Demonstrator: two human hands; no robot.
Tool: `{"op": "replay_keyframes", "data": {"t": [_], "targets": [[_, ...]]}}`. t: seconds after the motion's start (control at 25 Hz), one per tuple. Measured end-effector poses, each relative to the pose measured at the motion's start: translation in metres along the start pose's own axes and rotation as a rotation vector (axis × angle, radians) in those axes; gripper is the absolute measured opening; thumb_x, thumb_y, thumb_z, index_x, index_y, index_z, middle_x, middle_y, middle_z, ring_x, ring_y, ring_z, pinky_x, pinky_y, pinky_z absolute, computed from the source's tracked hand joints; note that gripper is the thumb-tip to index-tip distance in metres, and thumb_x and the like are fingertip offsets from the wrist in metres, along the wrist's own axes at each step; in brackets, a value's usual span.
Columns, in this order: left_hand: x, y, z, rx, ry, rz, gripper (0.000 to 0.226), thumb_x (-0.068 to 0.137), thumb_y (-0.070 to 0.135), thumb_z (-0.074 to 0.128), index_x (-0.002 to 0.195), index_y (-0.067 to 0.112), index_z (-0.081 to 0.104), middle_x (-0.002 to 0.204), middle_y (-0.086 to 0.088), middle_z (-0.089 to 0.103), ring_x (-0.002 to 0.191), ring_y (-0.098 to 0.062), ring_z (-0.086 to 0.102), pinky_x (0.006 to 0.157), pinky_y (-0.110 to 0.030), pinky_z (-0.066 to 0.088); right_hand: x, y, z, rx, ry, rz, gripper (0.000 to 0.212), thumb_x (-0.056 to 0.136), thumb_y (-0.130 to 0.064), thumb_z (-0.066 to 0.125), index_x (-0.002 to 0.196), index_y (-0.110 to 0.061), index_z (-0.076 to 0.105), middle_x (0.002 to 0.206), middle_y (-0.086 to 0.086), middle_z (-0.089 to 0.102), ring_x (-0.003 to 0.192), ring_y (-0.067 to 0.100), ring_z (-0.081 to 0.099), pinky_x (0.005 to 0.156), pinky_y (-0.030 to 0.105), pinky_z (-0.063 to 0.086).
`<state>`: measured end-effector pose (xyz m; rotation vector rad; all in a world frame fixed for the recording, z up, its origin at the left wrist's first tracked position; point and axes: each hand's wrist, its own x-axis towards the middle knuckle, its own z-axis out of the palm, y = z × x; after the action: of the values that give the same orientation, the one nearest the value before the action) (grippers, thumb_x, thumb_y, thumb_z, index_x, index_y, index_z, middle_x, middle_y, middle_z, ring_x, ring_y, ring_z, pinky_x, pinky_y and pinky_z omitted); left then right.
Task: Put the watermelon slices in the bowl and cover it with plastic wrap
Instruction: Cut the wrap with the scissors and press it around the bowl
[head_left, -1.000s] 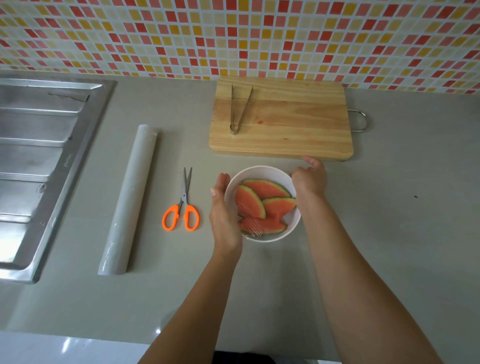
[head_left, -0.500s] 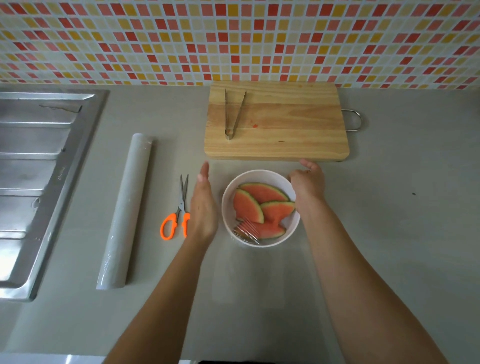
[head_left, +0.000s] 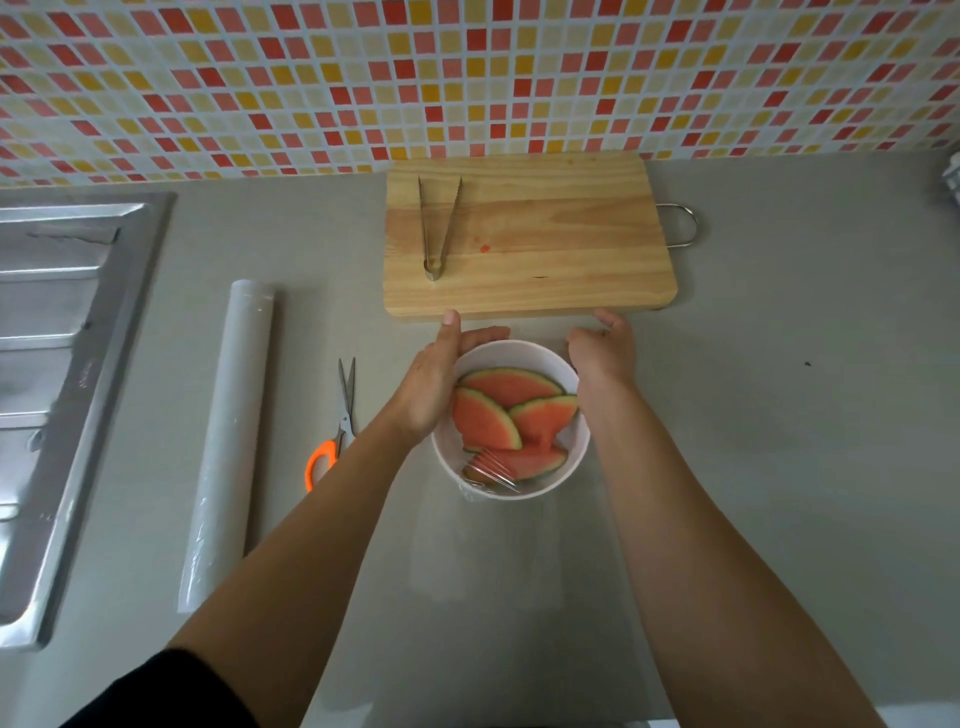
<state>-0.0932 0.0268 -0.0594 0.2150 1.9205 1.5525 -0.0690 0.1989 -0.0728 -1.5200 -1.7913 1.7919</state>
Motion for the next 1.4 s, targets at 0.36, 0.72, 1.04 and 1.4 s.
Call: {"op": "replay_keyframes", "data": {"t": [0.36,0.72,1.04,1.4], "targets": [[-0.030,-0.019,0.022,0.016,0.298,-0.007,0.058,0.097,0.056,0.015,0.108,0.038,0.070,0.103,0.005,0.072,0.100,-0.011,0.064,0.088,-0.030,0.049,0.007,-0.003,0.002,-0.141,0.041,-0.025,0.038,0.096,-0.030,0.041,0.121,-0.003,0.052,0.121,0.015,0.061,0.104,0.028,0.057,0.081,0.031,0.040],[-0.021,-0.014,0.005,-0.148,0.131,0.158,0.047,0.092,0.048,0.028,0.121,0.028,0.059,0.123,0.015,0.060,0.116,-0.001,0.055,0.095,-0.018,0.042,0.000,-0.012,-0.034,-0.482,-0.448,0.051,0.077,0.071,-0.079,0.024,0.082,-0.015,0.066,0.105,0.011,0.069,0.101,0.028,0.062,0.098,0.045,0.044],[-0.052,-0.023,0.033,-0.123,0.267,0.106,0.049,0.091,0.051,0.031,0.126,0.030,0.059,0.128,0.013,0.059,0.121,0.002,0.051,0.106,-0.029,0.040,-0.013,0.003,-0.018,-0.211,-0.407,-0.090,0.027,0.089,-0.035,0.057,0.069,-0.020,0.068,0.076,-0.003,0.067,0.071,0.010,0.062,0.053,0.014,0.046],[-0.030,-0.012,0.012,0.096,0.024,0.306,0.045,0.092,0.042,0.041,0.132,0.024,0.050,0.135,0.003,0.055,0.128,-0.005,0.047,0.108,-0.034,0.038,-0.009,0.004,-0.012,-0.129,-0.487,0.009,0.014,0.077,-0.024,0.072,0.072,-0.011,0.073,0.076,0.008,0.072,0.073,0.023,0.068,0.068,0.033,0.056]]}}
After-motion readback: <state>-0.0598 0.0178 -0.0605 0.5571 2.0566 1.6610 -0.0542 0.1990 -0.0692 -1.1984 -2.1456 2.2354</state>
